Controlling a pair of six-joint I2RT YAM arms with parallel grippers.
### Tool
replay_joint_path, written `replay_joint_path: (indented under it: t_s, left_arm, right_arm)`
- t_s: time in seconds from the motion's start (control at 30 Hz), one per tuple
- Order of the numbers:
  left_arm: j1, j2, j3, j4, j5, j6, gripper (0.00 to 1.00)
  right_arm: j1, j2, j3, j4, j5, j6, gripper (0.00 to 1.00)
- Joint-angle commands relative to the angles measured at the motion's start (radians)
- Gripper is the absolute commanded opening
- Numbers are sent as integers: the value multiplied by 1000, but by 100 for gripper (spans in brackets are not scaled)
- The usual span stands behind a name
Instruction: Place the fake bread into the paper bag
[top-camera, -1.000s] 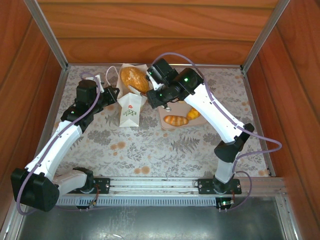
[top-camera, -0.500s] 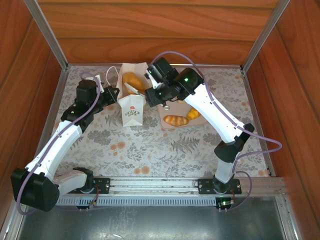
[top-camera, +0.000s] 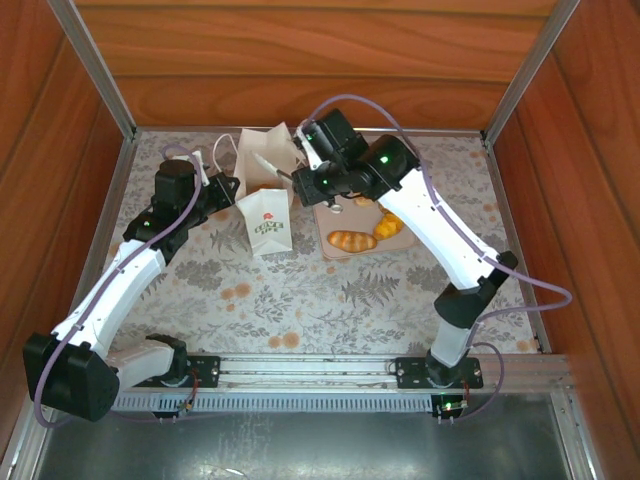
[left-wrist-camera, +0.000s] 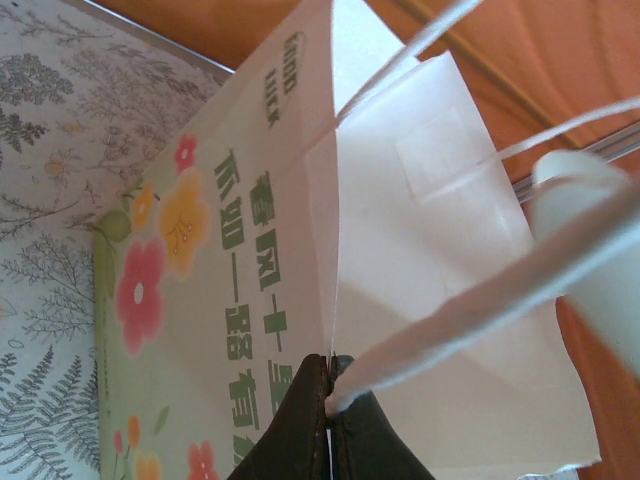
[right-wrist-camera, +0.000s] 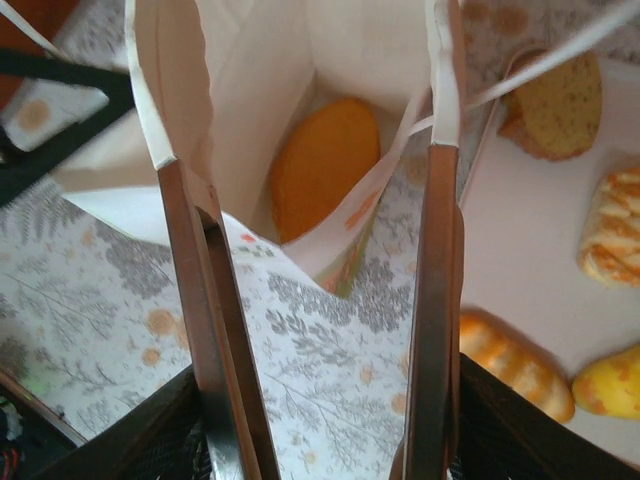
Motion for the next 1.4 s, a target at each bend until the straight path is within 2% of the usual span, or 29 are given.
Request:
replay_joint_path:
  t_s: [0.0,0.03,0.07,0.13,0.27,0.33,0.43,0.53,0.7,0.9,1.2,1.37]
  left_arm:
    - [4,5,7,22,-7,-10,0]
    - [5,6,6,21,-11,-10,0]
    - [5,6,9,19,-18,-8,5]
    - [6,6,12,8,-27,0,17]
    - [8,-8,37,-39,-59,41,34]
    - [10,-24,45,-54,-74,63,46]
    - [10,-60,51,-65,-94,104,64]
    - [16,-104,53,-83,-130,150,73]
    - [20,-198,38,-102,-212,228,81]
    - [25,-329,-14,-113,-336,299,85]
    - [27,-494,-160,-115,-448,327,86]
    - [27,-523,-224,-111,-433,331,86]
  right_arm:
    - [-11,-93,-20,114,-15,-4,58]
    - [-12,-102,-29,132,-21,-4,58]
    - [-14,-137,-38,151,-29,-5,58]
    - [-21,-179,-62,190,-45,-1,58]
    - [-44,-277,-136,277,-79,16,56]
    - [-65,-331,-178,308,-88,34,56]
    - [-100,-393,-222,309,-86,47,56]
    - [-140,-443,-280,279,-67,53,56]
    - [-225,-532,-417,227,-36,70,56]
    - [-327,-585,-589,171,-40,91,56]
    - [-390,-513,-733,118,-39,93,55]
    - [-398,-437,-779,121,-32,88,55]
